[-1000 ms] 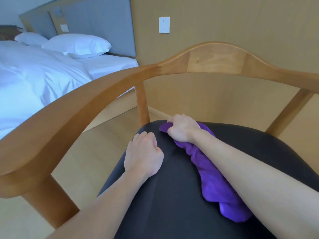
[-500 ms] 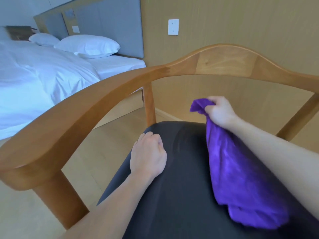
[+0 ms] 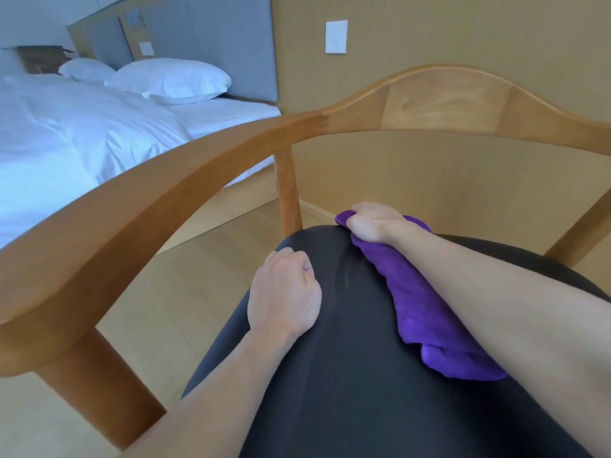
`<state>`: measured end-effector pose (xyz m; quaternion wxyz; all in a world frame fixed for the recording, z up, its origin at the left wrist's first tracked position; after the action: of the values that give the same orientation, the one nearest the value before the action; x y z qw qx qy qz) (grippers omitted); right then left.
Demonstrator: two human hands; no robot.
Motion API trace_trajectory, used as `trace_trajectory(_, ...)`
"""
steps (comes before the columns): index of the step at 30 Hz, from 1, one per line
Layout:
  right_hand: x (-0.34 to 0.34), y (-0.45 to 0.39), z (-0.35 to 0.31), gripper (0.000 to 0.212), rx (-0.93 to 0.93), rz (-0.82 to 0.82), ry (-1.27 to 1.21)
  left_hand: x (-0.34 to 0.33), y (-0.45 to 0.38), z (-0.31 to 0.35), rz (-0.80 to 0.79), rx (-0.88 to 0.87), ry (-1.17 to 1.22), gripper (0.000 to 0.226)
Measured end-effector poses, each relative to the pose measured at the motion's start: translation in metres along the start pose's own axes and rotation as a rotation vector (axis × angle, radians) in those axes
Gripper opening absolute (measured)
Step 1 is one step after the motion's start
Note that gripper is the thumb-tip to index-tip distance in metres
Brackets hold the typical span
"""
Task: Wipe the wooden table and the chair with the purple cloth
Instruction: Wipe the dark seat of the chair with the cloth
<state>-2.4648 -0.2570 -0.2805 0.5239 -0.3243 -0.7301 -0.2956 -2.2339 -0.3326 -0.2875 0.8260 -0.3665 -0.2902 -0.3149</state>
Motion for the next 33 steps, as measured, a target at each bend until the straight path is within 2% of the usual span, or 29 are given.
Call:
trace_trajectory(4, 0.002, 0.038, -0.024, 0.013, 0.133, 0.056, 0.066, 0.001, 0.000, 0.002, 0.004, -0.010, -0.001, 0.028)
trace_trajectory(8, -0.005, 0.108, -0.060, 0.011, 0.350, 0.038, 0.194, 0.005, 0.003, 0.004, 0.036, -0.032, -0.001, 0.027)
trace_trajectory(13, -0.011, 0.193, -0.073, 0.011, 0.539, -0.114, 0.306, 0.007, 0.010, 0.006, 0.011, 0.038, 0.045, 0.032)
trace_trajectory(17, -0.008, 0.204, -0.067, 0.015, 0.560, -0.204, 0.233, 0.007, 0.004, 0.002, -0.013, 0.097, 0.085, 0.027)
trace_trajectory(19, -0.003, 0.193, -0.070, 0.006, 0.506, -0.220, -0.066, 0.009, 0.001, -0.003, -0.026, 0.132, 0.118, 0.027)
trace_trajectory(22, 0.003, 0.169, -0.067, 0.020, 0.380, -0.129, -0.720, 0.011, -0.002, -0.003, -0.116, 0.140, 0.128, 0.028)
trace_trajectory(24, 0.004, 0.145, -0.055, 0.029, 0.259, 0.005, -0.988, 0.016, 0.000, -0.003, -0.195, 0.131, 0.111, 0.026)
trace_trajectory(26, 0.011, 0.117, -0.038, 0.040, 0.162, 0.154, -1.098, 0.022, 0.010, -0.007, -0.237, 0.096, 0.008, 0.023)
trace_trajectory(28, 0.025, 0.088, -0.023, 0.036, 0.089, 0.267, -1.166, 0.028, 0.024, -0.012, -0.156, 0.077, -0.121, 0.021)
trace_trajectory(31, 0.033, 0.043, -0.008, 0.030, -0.048, 0.268, -1.307, 0.033, 0.030, -0.012, -0.053, 0.131, -0.196, 0.018)
trace_trajectory(33, 0.026, 0.022, -0.011, 0.036, -0.164, 0.208, -1.085, 0.031, 0.027, -0.010, -0.049, 0.131, -0.198, 0.019)
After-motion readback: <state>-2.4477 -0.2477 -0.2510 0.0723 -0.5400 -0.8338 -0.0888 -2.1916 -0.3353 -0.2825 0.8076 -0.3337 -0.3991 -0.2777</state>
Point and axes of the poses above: each hand's wrist, its own y-axis away from the middle knuckle, its own x-axis out of the back of the hand, z = x × y, the point moved 4 cm from there along -y, towards the middle knuckle, and after that the axes turned 4 degrees about y, right-handed, at the moved point
